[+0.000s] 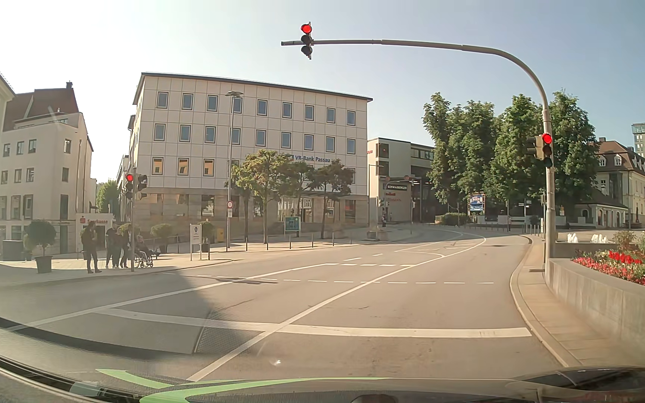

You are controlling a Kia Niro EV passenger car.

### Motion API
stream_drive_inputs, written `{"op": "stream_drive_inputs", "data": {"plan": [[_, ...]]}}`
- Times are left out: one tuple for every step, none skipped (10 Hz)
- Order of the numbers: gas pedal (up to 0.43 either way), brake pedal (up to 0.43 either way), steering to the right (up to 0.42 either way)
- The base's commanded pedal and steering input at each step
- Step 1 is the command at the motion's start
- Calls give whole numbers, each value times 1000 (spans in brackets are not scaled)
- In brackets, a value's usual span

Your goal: Follow the waypoints while adhering to traffic rules and regulations

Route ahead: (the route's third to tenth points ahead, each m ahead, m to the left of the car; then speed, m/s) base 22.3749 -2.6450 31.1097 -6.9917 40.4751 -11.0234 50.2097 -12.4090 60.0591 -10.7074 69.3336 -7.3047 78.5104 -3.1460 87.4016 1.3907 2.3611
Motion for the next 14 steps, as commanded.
{"op": "stream_drive_inputs", "data": {"plan": [[0, 201, 156], [0, 195, 156], [0, 195, 156], [0, 189, 156], [0, 165, 156], [0, 159, 156], [0, 152, 156], [0, 152, 156], [0, 152, 156], [0, 159, 156], [0, 152, 156], [0, 165, 156], [0, 165, 156], [0, 171, 156]]}}
